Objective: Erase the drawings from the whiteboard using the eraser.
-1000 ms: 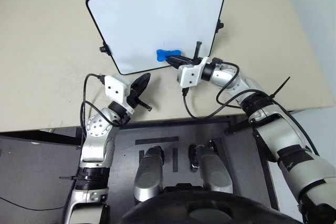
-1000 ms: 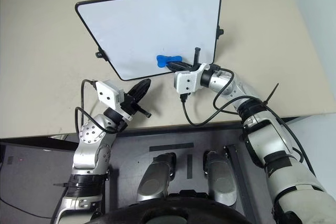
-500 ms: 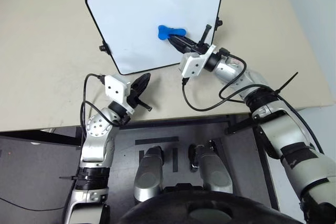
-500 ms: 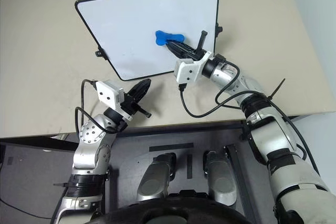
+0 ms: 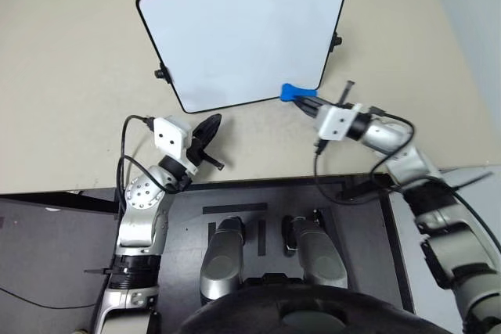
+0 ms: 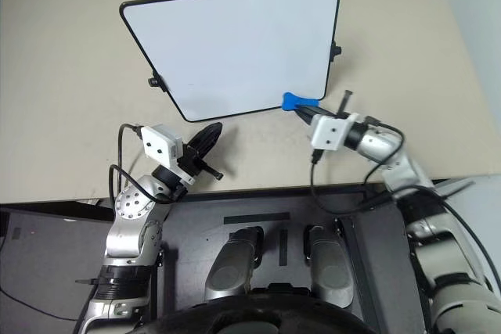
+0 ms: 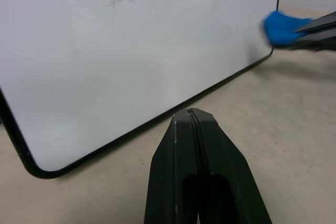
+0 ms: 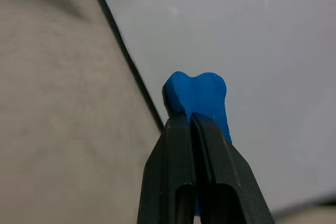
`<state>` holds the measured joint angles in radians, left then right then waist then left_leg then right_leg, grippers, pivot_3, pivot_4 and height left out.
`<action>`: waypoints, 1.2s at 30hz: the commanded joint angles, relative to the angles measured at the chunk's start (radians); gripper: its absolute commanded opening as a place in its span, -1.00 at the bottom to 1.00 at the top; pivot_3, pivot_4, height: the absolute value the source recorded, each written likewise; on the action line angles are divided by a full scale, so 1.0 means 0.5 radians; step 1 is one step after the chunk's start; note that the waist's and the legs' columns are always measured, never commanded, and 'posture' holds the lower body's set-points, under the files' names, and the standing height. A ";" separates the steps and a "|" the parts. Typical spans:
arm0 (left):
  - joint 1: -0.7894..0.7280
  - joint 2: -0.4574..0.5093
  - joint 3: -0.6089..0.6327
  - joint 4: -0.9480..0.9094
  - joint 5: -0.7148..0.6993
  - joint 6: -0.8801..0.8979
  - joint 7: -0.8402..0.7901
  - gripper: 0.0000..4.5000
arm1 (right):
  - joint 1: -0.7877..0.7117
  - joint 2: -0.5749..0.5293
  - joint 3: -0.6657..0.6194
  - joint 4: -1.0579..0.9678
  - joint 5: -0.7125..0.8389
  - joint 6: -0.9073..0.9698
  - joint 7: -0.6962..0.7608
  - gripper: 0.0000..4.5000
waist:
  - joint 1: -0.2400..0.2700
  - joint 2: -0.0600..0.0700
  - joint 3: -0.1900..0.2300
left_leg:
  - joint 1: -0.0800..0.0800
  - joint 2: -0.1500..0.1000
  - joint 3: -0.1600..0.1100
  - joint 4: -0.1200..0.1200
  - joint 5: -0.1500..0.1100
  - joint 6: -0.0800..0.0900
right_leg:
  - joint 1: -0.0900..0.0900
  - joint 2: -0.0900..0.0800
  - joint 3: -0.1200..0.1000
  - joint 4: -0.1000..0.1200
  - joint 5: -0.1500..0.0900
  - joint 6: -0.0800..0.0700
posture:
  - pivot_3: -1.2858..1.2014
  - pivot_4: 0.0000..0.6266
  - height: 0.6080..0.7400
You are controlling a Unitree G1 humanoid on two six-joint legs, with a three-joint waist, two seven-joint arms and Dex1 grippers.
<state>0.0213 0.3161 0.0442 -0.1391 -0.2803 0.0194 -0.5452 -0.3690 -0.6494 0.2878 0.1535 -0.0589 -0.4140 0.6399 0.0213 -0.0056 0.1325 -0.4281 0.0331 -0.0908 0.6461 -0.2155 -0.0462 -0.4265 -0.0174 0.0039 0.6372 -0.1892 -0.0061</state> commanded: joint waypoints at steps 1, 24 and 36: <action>-0.024 0.019 0.013 -0.062 -0.026 -0.007 -0.026 -1.00 | 0.197 -0.149 -0.105 -0.374 0.211 0.307 0.223 -0.99 | 0.000 -0.001 0.000 | 0.001 0.000 0.000 0.000 0.000 0.000 | 0.001 0.000 0.000 0.000 -0.002 0.001 | 0.03 -0.52 1.00; -0.200 0.102 0.083 0.077 -0.046 0.012 -0.129 -1.00 | 0.449 -0.109 -0.423 -0.800 0.416 0.831 0.291 0.89 | -0.003 -0.002 0.001 | 0.016 -0.003 -0.004 0.000 0.005 0.015 | 0.024 0.006 0.006 -0.004 -0.010 0.016 | 0.03 -0.52 1.00; -0.090 0.167 0.108 -0.084 -0.082 0.117 -0.128 -1.00 | 0.662 -0.112 -0.657 -1.083 0.689 1.099 0.324 0.89 | -0.001 -0.002 0.001 | 0.017 -0.004 -0.005 0.000 0.002 0.017 | 0.028 0.009 0.008 -0.009 -0.015 0.019 | 0.03 -0.52 1.00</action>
